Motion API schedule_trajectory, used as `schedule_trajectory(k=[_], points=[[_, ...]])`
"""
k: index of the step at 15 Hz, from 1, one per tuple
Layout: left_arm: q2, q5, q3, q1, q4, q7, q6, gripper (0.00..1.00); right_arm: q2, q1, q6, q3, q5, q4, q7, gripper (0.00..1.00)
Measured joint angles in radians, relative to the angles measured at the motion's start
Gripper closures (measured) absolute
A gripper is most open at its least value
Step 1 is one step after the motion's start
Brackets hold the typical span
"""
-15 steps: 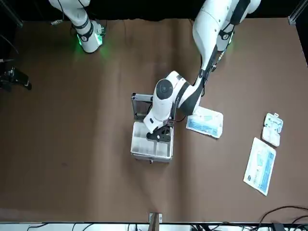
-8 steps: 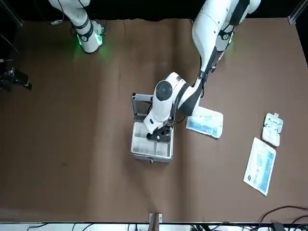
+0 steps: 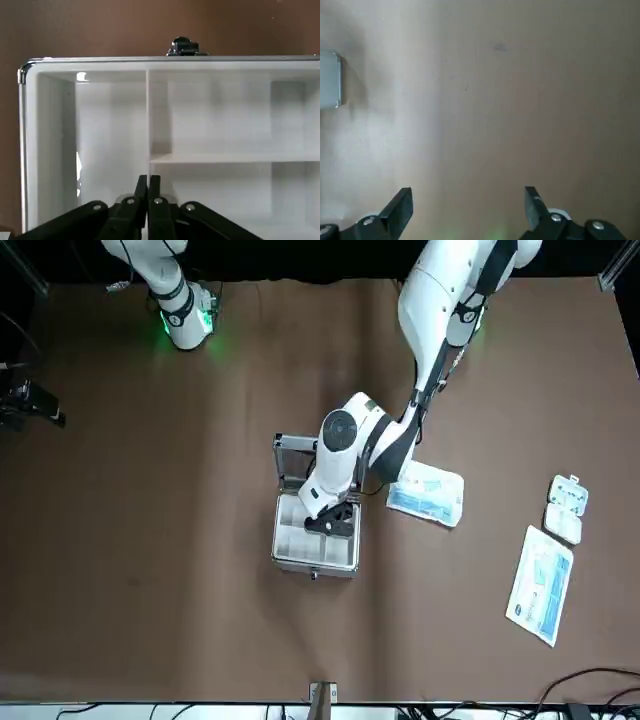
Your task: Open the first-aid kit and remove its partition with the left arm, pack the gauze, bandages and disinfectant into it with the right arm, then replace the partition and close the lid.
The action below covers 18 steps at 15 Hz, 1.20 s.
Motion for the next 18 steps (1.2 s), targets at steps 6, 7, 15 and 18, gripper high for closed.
schedule_trajectory(k=[6,7,15,18], points=[[0.008,0.001,0.000,-0.002,0.000,0.000,0.001,0.97,0.000,-0.007,0.001,-0.002,-0.002,0.000,0.000,0.01],[0.009,0.001,0.000,-0.002,0.000,0.000,0.001,0.97,0.000,-0.008,0.002,-0.002,-0.002,0.000,0.000,0.01],[0.012,0.019,0.001,-0.004,0.000,0.000,0.002,0.83,0.000,-0.009,0.003,-0.001,-0.002,0.000,0.000,0.01],[0.014,0.019,0.002,-0.004,0.000,0.000,0.002,0.73,0.000,-0.009,0.003,-0.001,-0.002,0.000,-0.001,0.01]])
